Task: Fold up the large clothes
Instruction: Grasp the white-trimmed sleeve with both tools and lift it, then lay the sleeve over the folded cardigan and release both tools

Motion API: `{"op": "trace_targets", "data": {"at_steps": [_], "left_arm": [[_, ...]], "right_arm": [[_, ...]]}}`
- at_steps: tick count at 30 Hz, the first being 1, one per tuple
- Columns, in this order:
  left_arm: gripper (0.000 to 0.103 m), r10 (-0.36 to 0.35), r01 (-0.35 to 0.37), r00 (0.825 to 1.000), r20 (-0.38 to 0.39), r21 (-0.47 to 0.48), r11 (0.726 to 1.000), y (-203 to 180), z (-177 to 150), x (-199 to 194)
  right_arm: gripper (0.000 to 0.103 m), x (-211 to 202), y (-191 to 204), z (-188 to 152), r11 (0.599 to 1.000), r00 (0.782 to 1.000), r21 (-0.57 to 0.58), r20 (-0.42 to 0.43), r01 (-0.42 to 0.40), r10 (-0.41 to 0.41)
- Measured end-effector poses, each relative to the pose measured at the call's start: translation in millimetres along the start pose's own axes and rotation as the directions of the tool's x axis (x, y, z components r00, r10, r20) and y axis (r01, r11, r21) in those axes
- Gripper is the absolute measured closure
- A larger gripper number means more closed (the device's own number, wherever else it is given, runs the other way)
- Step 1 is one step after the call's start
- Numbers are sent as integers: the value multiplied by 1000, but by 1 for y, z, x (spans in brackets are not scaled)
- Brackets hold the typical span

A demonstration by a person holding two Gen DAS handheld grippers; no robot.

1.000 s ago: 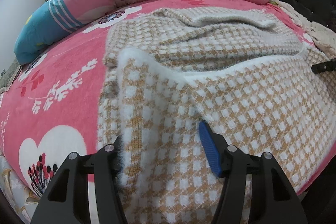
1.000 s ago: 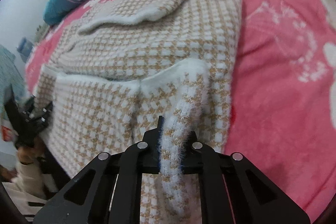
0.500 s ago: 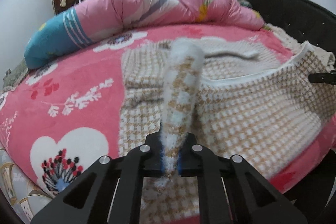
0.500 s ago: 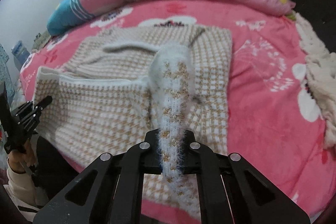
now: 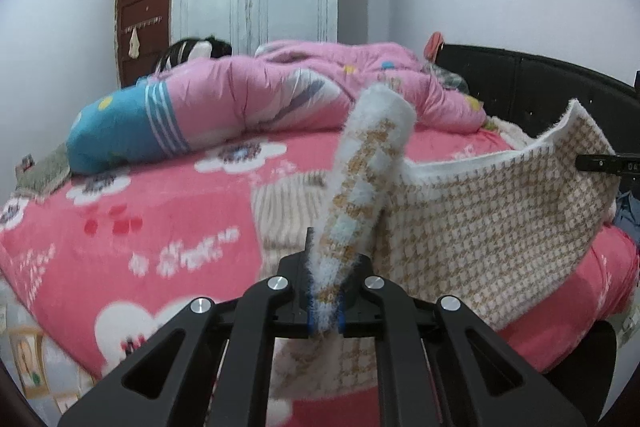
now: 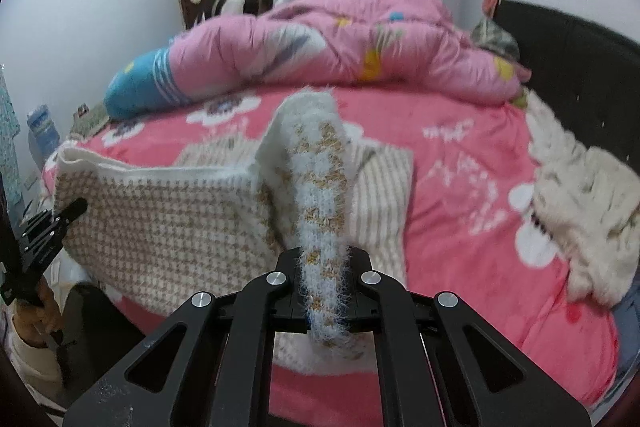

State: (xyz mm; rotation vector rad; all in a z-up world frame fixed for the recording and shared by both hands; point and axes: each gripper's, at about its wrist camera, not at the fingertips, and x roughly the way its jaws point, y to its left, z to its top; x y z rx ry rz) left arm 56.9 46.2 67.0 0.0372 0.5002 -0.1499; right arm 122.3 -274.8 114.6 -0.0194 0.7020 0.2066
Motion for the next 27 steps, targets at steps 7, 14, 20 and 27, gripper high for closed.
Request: {"op": "trace_targets", "data": {"at_steps": [7, 14, 20, 27], "left_arm": [[96, 7, -8, 999, 46, 33, 999, 10, 72, 51], [95, -34, 29, 988, -148, -35, 999, 42, 120, 196], [80, -75, -12, 885, -459, -184, 983, 82, 70, 318], [51, -192, 49, 913, -361, -370, 928, 138, 72, 294]], "right_arm": [[98, 40, -36, 70, 999, 997, 30, 77, -25, 23], [98, 173, -84, 120, 986, 996, 144, -23, -83, 87], [67, 309, -128, 83, 936, 941, 333, -266, -114, 210], [45, 268, -164, 92, 931, 976, 353, -152, -95, 157]]}}
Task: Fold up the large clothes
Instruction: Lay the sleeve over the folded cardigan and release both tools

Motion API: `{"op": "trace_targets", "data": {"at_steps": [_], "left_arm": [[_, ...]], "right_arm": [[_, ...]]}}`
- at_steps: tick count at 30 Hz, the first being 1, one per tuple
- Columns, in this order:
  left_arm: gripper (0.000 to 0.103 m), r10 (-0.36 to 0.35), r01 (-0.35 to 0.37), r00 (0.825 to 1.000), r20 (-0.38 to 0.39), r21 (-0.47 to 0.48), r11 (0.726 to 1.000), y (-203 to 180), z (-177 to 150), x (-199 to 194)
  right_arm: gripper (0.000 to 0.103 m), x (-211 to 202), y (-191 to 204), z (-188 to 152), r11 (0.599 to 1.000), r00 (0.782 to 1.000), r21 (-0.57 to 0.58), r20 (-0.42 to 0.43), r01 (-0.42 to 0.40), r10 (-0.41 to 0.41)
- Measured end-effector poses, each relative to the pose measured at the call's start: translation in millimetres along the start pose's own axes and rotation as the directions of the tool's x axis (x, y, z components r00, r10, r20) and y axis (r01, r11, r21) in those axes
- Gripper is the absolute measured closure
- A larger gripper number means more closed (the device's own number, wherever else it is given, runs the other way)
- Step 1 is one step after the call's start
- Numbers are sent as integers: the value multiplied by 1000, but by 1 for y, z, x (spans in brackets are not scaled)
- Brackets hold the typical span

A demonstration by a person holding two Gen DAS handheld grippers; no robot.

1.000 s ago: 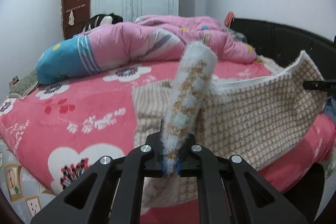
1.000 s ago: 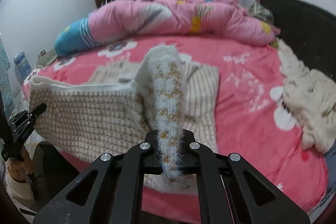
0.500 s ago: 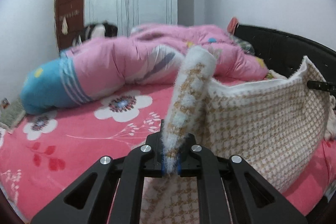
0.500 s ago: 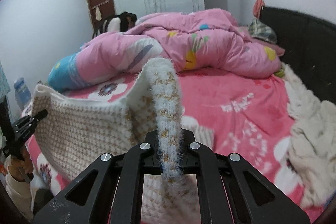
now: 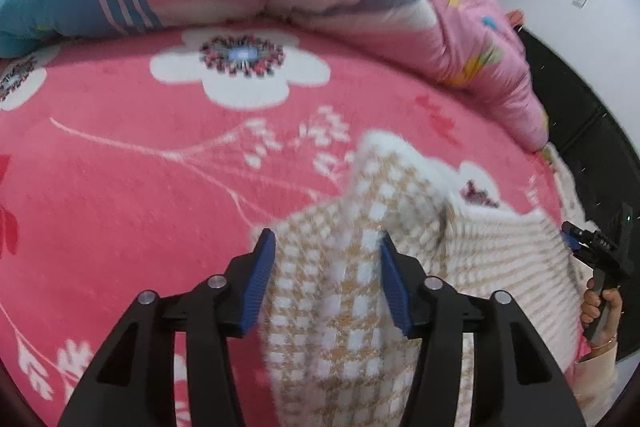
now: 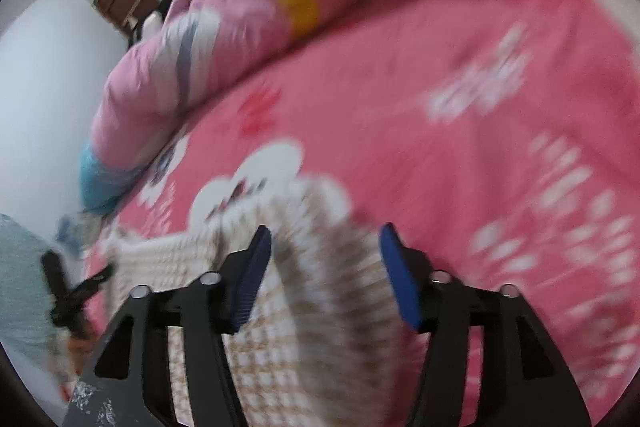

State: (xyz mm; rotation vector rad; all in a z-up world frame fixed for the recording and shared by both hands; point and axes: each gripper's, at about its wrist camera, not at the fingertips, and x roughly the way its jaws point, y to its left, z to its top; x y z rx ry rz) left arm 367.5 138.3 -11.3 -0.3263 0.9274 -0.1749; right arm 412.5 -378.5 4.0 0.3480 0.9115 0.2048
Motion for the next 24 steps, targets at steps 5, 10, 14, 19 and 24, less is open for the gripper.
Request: {"op": "trace_targets", "data": {"at_steps": [5, 10, 14, 19, 24], "left_arm": [[51, 137, -156, 983, 125, 150, 976, -52, 7, -18], [52, 86, -99, 990, 113, 119, 988, -66, 14, -13], [52, 38, -27, 997, -67, 162, 986, -78, 14, 51], [58, -18, 10, 994, -109, -73, 997, -30, 11, 75], [56, 55, -55, 998, 3, -87, 995, -25, 12, 25]], "right_arm": [[50, 3, 48, 5, 992, 998, -109, 1, -62, 63], [54, 62, 68, -6, 985, 984, -124, -142, -121, 103], [64, 86, 38, 0, 996, 983, -19, -165, -82, 78], [62, 59, -56, -1, 963, 992, 270, -113, -24, 56], [47, -22, -37, -12, 990, 999, 140, 7, 33, -34]]}}
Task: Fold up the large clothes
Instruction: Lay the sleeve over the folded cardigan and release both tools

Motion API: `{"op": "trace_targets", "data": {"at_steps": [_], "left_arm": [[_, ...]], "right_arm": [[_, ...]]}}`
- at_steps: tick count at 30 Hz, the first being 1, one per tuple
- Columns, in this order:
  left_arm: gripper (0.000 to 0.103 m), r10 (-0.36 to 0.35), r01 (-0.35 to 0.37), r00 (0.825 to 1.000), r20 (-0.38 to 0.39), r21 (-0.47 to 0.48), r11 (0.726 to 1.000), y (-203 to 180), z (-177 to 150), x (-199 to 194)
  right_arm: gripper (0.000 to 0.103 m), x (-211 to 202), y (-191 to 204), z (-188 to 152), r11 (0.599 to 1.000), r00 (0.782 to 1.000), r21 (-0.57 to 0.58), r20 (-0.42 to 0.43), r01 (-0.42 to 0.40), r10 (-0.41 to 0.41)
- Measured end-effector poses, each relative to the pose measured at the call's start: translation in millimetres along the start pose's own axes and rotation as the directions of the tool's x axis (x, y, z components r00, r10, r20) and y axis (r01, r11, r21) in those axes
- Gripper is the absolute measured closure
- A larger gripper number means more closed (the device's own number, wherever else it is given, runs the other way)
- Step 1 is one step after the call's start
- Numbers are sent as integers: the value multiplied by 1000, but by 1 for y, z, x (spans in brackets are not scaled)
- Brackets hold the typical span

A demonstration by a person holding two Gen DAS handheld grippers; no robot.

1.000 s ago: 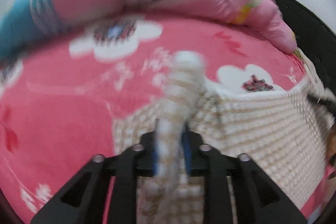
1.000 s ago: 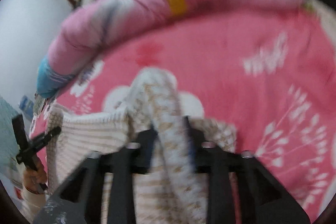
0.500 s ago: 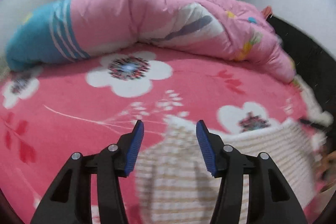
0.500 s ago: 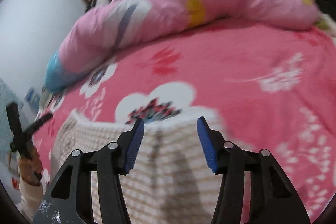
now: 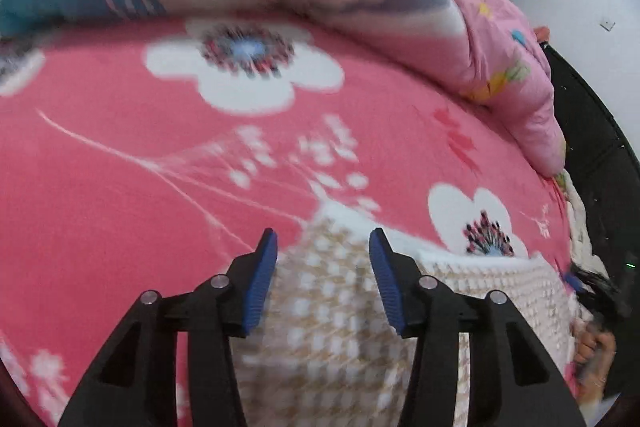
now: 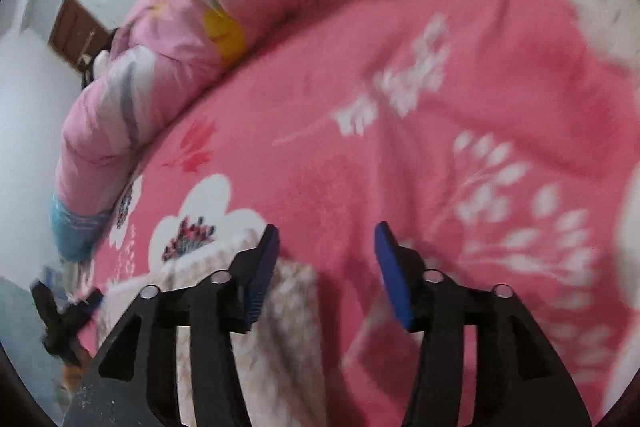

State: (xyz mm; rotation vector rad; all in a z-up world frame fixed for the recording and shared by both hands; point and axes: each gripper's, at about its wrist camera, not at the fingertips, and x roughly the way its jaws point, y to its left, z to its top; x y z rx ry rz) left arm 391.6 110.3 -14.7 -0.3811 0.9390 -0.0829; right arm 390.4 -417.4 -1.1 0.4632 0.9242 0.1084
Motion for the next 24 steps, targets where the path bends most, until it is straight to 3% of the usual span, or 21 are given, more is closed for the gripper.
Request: {"op": "trace_targets", "data": {"at_steps": [4, 8, 10, 11, 12, 16, 19, 21, 22, 24], "left_arm": [[56, -93, 86, 995, 45, 127, 988, -36, -20, -39], [52, -200, 209, 978, -61, 277, 938, -93, -59, -40], [49, -159, 194, 976, -147, 270, 943, -106, -83, -16], [49, -101, 151, 976, -194, 264, 953, -105, -94, 4], [47, -79, 132, 977, -198, 271, 953, -101, -103, 19], [48, -70, 106, 989, -130, 296, 949, -103, -109, -3], [48, -81, 96, 995, -54, 390, 916, -111, -123, -41], [48, -127, 140, 990, -60, 416, 898, -116, -140, -52], [47, -117, 138, 990, -75, 419, 897, -116, -147, -48], [46, -20, 66, 994, -110, 429, 901, -115, -168, -25]], "right_arm": [[35, -39, 71, -45, 969, 998, -242, -31, -57, 51], [35, -27, 130, -101, 906, 991, -412, -122, -99, 53], [35, 1, 139, -124, 893, 986, -447, -168, -55, -23], [35, 19, 140, -133, 880, 980, -474, -181, -8, -88], [32, 37, 138, -143, 858, 975, -512, -173, 34, -142], [31, 17, 137, -141, 890, 974, -451, -169, 63, -154], [33, -29, 159, -160, 865, 989, -501, -126, 7, -81], [33, -27, 174, -180, 849, 988, -529, -132, -1, -81], [33, -19, 177, -190, 843, 985, -538, -148, -6, -88], [29, 10, 176, -214, 819, 977, -571, -137, 59, -166]]}}
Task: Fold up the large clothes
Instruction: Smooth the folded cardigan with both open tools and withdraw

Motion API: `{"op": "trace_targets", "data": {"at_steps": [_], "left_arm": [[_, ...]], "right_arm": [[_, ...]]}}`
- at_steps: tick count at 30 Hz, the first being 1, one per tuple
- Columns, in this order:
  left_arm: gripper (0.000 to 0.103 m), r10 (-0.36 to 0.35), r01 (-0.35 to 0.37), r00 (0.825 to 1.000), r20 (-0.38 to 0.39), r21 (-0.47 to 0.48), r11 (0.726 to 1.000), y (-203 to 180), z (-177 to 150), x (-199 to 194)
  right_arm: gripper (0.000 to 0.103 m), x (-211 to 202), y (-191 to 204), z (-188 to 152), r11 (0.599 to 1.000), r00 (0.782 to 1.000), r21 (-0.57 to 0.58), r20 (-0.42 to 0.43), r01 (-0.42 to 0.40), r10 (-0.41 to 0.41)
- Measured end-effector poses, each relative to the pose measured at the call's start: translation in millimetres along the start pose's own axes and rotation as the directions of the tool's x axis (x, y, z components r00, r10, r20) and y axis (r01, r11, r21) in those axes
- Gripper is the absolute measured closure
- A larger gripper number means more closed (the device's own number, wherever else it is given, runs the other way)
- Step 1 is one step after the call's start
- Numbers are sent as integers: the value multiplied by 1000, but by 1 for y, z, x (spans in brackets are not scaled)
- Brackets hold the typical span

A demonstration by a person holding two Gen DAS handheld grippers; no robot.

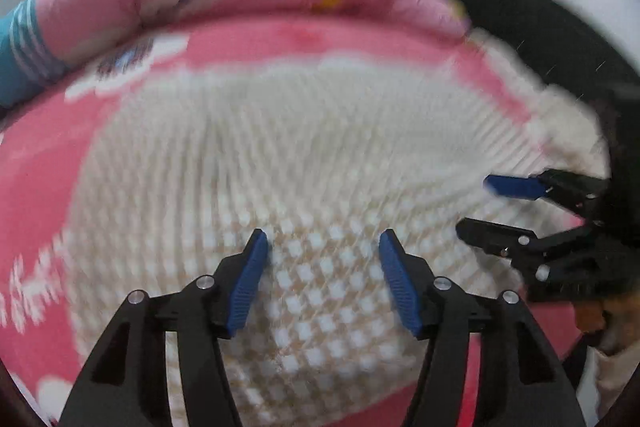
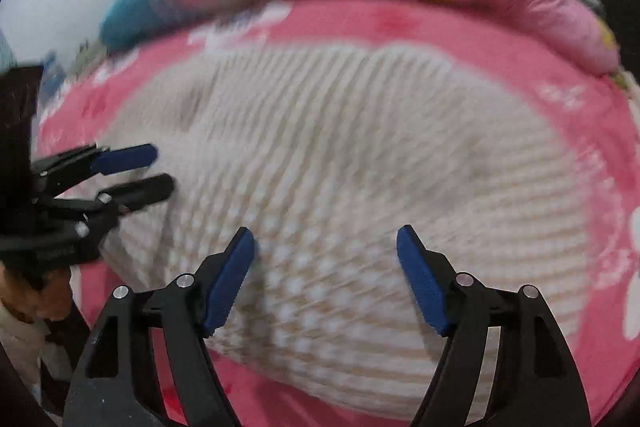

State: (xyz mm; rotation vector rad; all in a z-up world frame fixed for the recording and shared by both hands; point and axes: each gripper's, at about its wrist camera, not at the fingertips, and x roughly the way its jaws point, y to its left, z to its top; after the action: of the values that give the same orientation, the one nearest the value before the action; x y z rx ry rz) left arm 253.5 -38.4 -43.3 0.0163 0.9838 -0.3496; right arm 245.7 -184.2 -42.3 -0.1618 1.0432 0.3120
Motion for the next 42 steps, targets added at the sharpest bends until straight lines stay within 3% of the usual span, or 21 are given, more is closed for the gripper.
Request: {"op": "trace_targets", "data": {"at_steps": [3, 7, 9, 11, 14, 16, 17, 19, 21, 23, 26, 28, 30, 32, 35, 38, 42], "left_arm": [[45, 75, -77, 996, 45, 33, 996, -10, -15, 4], [45, 29, -29, 994, 103, -4, 1000, -9, -24, -39], [38, 48, -47, 992, 113, -11, 999, -7, -34, -42], [38, 99, -99, 995, 26, -14, 995, -6, -48, -12], [37, 162, -166, 983, 88, 38, 985, -20, -57, -12], [37, 103, -101, 990, 96, -24, 995, -11, -58, -31], [37, 82, -75, 990, 115, -59, 995, -3, -59, -41], [35, 81, -59, 981, 177, -123, 991, 20, -67, -61], [29, 81, -43, 980, 182, -202, 978, 45, -74, -60], [29, -40, 84, 988, 150, -299, 951, 74, -83, -43], [28, -66, 121, 983, 170, -334, 935, 77, -81, -45], [28, -73, 128, 984, 165, -354, 927, 79, -78, -53], [28, -53, 110, 984, 169, -345, 932, 81, -87, -71], [28, -3, 58, 981, 193, -282, 958, 66, -93, -95], [17, 52, -6, 968, 245, -183, 983, 35, -102, -127], [5, 107, -67, 946, 305, -140, 988, 4, -110, -158], [5, 110, -72, 934, 341, -122, 990, -17, -105, -180]], "right_arm": [[27, -5, -5, -2, 999, 1000, 52, 8, -3, 3], [30, -50, -4, -17, 998, 997, 52, 79, -25, 21], [30, -44, 6, -32, 1000, 998, 17, 61, 8, -10], [30, -16, 11, -49, 999, 998, 4, 39, 41, -41], [29, -23, -2, -49, 998, 999, 67, 46, -19, 16], [30, -45, -16, -51, 993, 997, 112, 63, -43, 36], [30, -63, -25, -58, 992, 994, 121, 105, -22, 9], [30, -90, -49, -80, 984, 985, 176, 162, 30, -59], [30, -92, -74, -99, 966, 985, 256, 146, 49, -89], [30, -70, -103, -117, 939, 994, 345, 98, 2, -38], [30, -68, -91, -112, 948, 992, 316, 101, 41, -76], [30, -84, -83, -113, 942, 991, 334, 114, 22, -63], [29, -105, -75, -119, 934, 988, 355, 154, -26, -31], [26, -120, -61, -123, 936, 980, 352, 196, -34, -38], [17, -156, -33, -139, 944, 962, 326, 269, -40, -52], [8, -168, -18, -128, 957, 944, 288, 327, -45, -54], [8, -194, 8, -117, 971, 920, 237, 371, 39, -128]]}}
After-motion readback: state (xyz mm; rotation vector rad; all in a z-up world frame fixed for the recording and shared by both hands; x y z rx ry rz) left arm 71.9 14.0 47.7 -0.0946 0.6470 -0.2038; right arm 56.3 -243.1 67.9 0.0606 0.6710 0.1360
